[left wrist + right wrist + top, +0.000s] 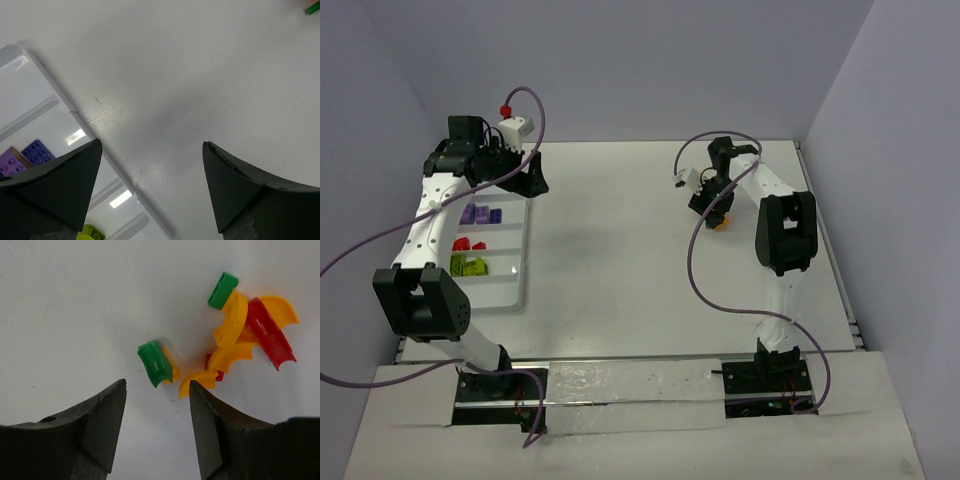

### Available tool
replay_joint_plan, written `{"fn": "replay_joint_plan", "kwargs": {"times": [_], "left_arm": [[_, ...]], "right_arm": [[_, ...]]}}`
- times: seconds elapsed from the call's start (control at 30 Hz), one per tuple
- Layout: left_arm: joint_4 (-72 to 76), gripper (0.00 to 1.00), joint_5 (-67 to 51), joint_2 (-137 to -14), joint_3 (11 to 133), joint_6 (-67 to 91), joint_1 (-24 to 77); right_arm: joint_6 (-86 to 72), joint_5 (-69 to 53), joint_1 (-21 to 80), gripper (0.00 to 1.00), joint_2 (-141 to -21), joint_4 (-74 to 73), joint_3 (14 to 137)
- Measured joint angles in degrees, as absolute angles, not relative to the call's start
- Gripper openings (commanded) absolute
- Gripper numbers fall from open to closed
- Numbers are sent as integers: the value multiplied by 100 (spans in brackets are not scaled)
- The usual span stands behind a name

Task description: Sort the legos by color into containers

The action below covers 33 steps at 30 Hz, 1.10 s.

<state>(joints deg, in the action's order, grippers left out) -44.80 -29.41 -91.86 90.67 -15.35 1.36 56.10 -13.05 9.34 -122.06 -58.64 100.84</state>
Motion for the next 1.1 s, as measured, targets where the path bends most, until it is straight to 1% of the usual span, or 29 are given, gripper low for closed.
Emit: {"fn": "replay_joint_plan", "kwargs": {"times": [0.27,0.43,0.5,0.7,0.77,0.87,1.0,1.1], "left_arm": [[-4484,90,-2938,-9365,9098,-1533,141],[-4486,90,-2934,-9455,9160,-1533,141],[-4484,90,-2933,-9481,9188,-1535,141],[-4488,89,-2918,-9487,9216,-1534,141],[-4491,89,-2910,-9487,9218,-1535,141],[-4491,89,-2898,-9487,9218,-1535,141],[-4491,89,-2896,-9487,9218,-1535,141],[-4491,89,-2895,-9487,9218,-1535,141]], "right_arm": [[5788,-1366,934,58,-12410,-5967,10180],[5859,-1388,934,52,-12427,-5968,10182],[5878,-1407,934,51,-12438,-5967,10192],[5907,-1433,934,50,-12561,-5964,10210],[5909,-1433,934,47,-12605,-5961,10210],[5924,-1437,934,40,-12646,-5958,10210],[5946,-1444,934,25,-12652,-5951,10210],[5943,-1461,934,18,-12652,-5947,10213]]}}
